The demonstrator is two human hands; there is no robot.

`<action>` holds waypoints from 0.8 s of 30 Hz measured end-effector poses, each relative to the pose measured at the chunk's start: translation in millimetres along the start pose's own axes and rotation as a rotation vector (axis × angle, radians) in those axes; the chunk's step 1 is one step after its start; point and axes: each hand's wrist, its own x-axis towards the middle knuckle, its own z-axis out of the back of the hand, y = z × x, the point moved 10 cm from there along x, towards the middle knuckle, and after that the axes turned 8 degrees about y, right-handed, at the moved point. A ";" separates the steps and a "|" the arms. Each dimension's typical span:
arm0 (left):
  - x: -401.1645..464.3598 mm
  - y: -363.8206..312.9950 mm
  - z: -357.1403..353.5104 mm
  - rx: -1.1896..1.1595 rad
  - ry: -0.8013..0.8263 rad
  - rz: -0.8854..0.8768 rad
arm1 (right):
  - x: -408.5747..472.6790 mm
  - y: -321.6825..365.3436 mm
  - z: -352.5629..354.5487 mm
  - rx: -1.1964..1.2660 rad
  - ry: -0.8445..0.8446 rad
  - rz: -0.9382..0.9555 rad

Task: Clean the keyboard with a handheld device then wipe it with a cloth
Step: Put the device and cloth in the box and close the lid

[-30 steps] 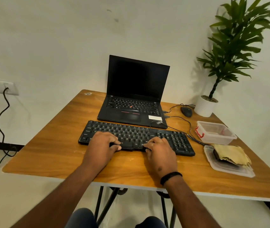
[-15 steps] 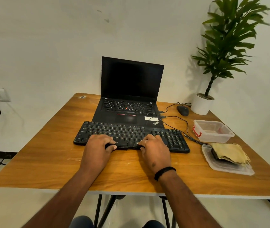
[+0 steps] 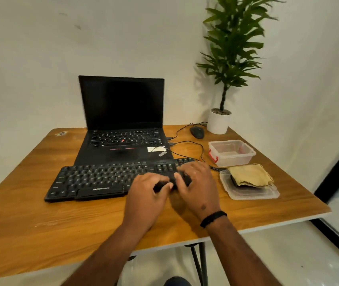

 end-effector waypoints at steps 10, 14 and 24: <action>60.6 -71.9 -141.2 -0.491 0.231 0.284 | -32.3 -186.8 98.4 -0.020 -0.338 -0.503; 72.7 -81.2 -174.1 -0.530 0.253 0.376 | -35.0 -220.4 98.6 0.064 -0.260 -0.630; 84.6 -78.3 -199.4 -0.584 0.329 0.459 | -33.0 -233.0 97.1 0.137 -0.159 -0.694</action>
